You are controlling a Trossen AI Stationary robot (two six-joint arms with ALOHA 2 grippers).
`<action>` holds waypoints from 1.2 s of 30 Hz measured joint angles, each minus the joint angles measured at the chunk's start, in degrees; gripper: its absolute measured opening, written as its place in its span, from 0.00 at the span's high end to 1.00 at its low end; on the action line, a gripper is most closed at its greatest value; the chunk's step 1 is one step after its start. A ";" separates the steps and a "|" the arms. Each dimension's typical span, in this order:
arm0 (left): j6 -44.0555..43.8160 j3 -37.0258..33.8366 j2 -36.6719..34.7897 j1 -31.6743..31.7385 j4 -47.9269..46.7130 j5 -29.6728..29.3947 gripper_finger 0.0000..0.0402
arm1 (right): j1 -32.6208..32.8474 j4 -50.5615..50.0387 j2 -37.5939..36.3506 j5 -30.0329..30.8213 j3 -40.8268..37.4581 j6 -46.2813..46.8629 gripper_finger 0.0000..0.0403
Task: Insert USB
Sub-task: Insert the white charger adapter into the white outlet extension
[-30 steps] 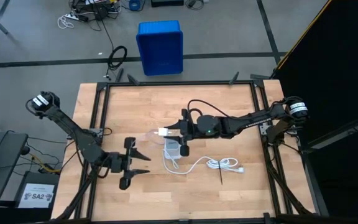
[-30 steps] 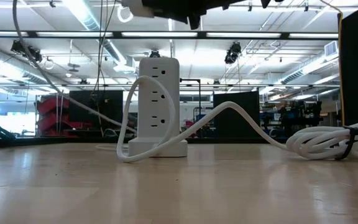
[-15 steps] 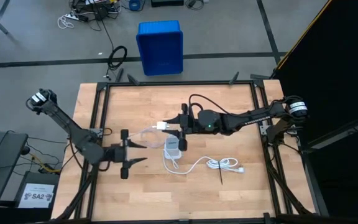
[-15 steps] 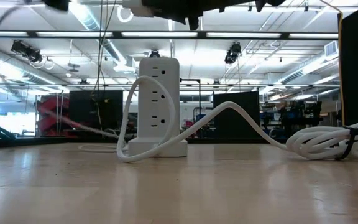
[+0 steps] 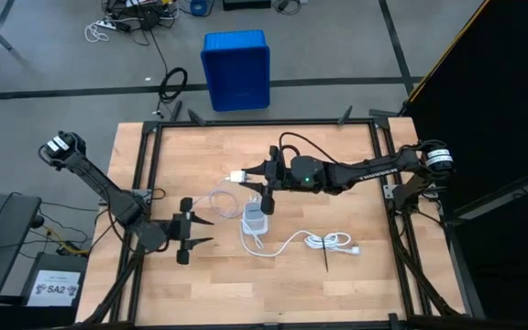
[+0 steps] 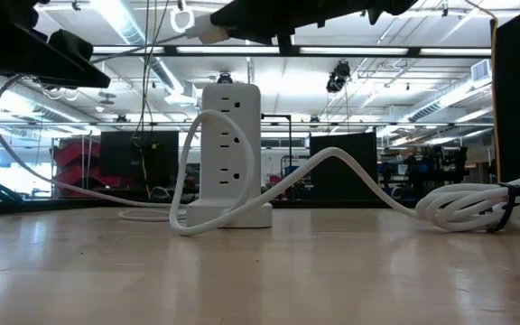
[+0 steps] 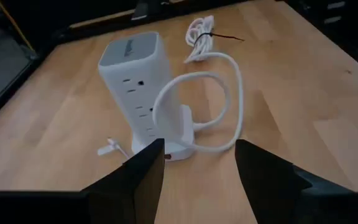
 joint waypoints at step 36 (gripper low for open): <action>20.06 0.13 0.37 -1.93 28.37 12.57 0.17 | -2.42 -3.42 0.00 -1.46 -0.02 2.08 0.73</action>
